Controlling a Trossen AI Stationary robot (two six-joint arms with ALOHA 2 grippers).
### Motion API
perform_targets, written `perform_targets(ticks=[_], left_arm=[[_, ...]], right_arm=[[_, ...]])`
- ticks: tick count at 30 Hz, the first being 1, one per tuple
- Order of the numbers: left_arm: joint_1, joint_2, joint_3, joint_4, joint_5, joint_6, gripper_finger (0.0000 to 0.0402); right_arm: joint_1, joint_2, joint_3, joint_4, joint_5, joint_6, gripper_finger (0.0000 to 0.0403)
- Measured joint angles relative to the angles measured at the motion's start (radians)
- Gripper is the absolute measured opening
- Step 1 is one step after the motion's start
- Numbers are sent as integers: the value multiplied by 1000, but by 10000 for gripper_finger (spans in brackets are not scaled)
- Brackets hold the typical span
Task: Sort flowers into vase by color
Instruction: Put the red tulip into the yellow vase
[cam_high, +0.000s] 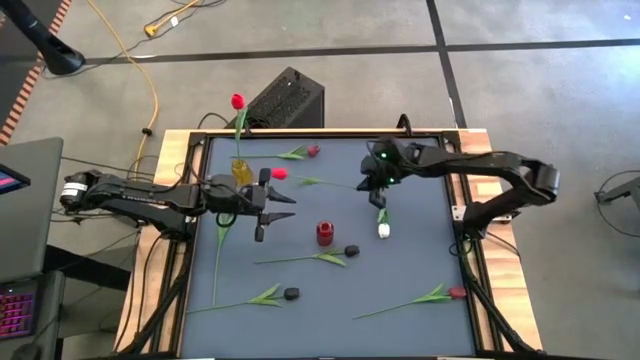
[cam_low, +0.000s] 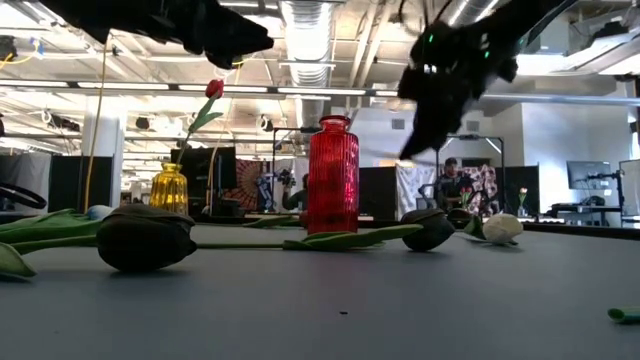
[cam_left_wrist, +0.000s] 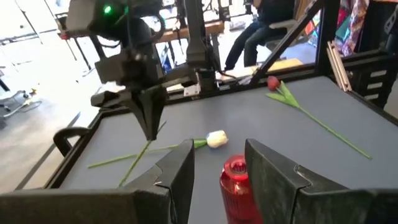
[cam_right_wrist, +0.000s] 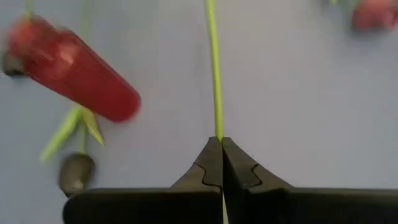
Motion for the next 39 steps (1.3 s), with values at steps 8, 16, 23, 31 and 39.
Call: perform_targets(ticks=[8, 16, 23, 31, 39], left_arm=[[0, 0, 0, 24, 19, -26, 132], [-1, 0, 0, 40, 18, -36, 132], [0, 0, 0, 121, 14, -41, 132], [-1, 0, 0, 240, 12, -93, 132], [-35, 70, -1, 394, 14, -105, 132]], right_arm=[[41, -135, 0, 187, 4, 133, 20], [100, -165, 1, 422, 15, 213, 21], [212, -90, 2, 662, 15, 257, 21], [343, 40, 2, 972, 15, 295, 21], [393, 165, 3, 1157, 15, 348, 21]])
